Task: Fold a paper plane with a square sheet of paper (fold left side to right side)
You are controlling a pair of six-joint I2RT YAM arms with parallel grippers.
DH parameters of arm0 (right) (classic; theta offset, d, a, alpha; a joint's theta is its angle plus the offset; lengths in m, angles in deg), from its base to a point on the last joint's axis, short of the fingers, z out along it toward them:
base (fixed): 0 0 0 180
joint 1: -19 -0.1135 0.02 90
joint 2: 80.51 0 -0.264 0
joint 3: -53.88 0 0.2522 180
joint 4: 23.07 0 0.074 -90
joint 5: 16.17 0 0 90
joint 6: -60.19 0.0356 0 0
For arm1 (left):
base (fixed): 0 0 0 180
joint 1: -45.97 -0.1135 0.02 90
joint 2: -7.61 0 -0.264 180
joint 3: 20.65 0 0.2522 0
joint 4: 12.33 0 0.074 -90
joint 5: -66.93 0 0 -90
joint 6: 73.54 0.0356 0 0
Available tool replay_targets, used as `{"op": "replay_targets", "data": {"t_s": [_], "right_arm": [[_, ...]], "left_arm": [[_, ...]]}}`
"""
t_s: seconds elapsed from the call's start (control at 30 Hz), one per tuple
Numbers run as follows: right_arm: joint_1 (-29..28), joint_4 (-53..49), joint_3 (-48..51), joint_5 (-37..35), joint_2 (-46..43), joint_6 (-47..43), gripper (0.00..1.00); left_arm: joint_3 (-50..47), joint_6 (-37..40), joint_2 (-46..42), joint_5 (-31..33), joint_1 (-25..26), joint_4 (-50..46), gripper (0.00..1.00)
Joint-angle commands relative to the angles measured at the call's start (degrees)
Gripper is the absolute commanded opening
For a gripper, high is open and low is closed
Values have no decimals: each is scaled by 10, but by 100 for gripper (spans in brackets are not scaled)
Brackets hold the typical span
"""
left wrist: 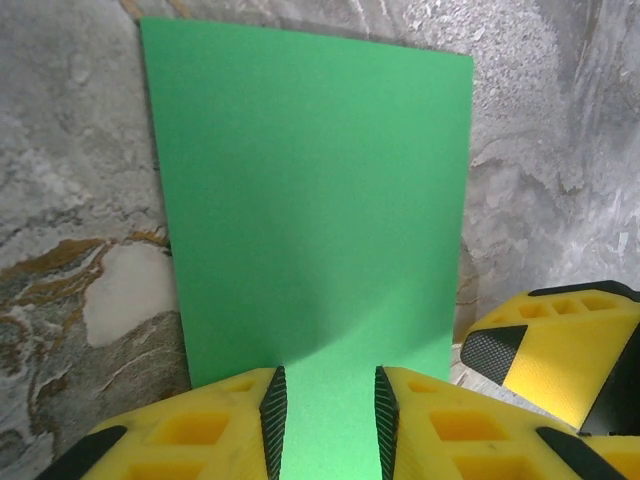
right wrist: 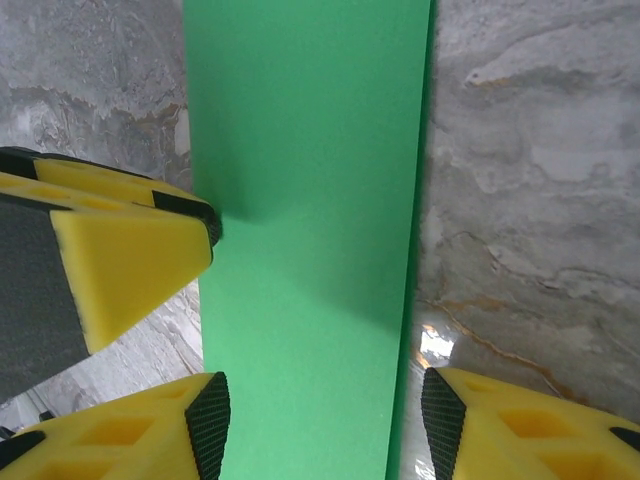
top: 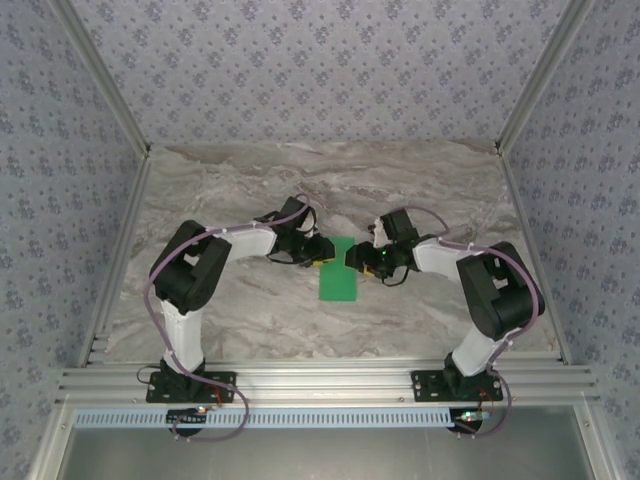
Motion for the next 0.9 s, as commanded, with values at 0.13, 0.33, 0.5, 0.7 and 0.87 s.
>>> {"op": "replay_targets", "data": {"t_s": [0.13, 0.33, 0.5, 0.7, 0.87], "right_arm": [[-5, -26, -22, -10, 16, 1, 58], [-8, -13, -30, 9, 32, 4, 57], [-10, -4, -33, 16, 35, 18, 55], [-10, 5, -36, 26, 37, 26, 50], [-9, 5, -40, 26, 38, 26, 46]], "left_arm": [[-7, 4, 1, 3, 3, -3, 31], [-6, 5, 1, 3, 3, -5, 31], [-5, 5, -1, 2, 3, -4, 31], [-7, 4, -11, 1, 3, 0, 31], [-9, 8, -28, 5, 3, 2, 31]]}}
